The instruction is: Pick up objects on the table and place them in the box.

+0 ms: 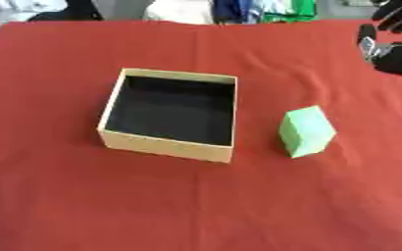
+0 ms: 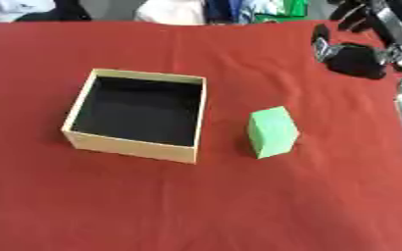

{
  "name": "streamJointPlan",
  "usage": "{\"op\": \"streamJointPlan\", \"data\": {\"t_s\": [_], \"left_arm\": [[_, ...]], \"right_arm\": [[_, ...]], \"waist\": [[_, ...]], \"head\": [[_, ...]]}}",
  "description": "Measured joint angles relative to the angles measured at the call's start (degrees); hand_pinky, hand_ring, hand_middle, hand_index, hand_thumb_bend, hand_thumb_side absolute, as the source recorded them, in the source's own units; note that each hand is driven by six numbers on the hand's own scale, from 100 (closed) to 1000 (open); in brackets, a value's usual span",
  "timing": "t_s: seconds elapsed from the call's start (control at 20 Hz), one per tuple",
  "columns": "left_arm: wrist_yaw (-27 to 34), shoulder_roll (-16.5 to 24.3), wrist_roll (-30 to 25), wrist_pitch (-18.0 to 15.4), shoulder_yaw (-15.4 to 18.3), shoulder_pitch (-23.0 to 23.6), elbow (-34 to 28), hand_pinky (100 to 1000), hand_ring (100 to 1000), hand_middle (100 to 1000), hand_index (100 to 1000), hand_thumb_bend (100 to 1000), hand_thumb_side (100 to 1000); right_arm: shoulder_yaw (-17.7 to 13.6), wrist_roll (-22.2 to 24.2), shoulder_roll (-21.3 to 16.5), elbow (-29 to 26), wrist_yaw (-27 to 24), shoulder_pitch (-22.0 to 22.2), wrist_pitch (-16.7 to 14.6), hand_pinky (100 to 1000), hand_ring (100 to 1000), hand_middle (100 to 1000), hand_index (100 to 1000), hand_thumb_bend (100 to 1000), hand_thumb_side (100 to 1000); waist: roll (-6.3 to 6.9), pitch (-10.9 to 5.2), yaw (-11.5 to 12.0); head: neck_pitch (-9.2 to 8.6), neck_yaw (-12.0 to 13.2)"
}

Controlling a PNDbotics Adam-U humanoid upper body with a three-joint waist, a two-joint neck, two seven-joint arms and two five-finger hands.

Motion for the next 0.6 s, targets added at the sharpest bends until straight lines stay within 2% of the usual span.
{"op": "streamJointPlan", "data": {"t_s": [0.2,0.4,0.6], "left_arm": [[0.00,0.00,0.01,0.01,0.00,0.00,0.00,651,613,700,780,100,533],[0.00,0.00,0.00,0.02,0.00,0.00,0.00,651,613,700,780,100,532],[0.00,0.01,-0.04,0.06,-0.02,0.01,0.00,651,614,700,781,100,534]], "right_arm": [[0.00,0.03,-0.01,0.00,0.02,-0.01,0.03,713,686,658,839,100,231],[0.64,0.68,-0.56,0.11,0.44,-0.70,-0.13,760,738,717,863,100,226],[2.50,4.53,-2.82,0.99,3.54,-2.83,-2.15,837,800,789,911,100,127]], "waist": [[0.00,0.00,0.02],[0.00,0.00,0.13],[0.00,0.00,0.27]], "head": [[0.00,0.00],[0.00,0.01],[0.00,-0.01]]}}
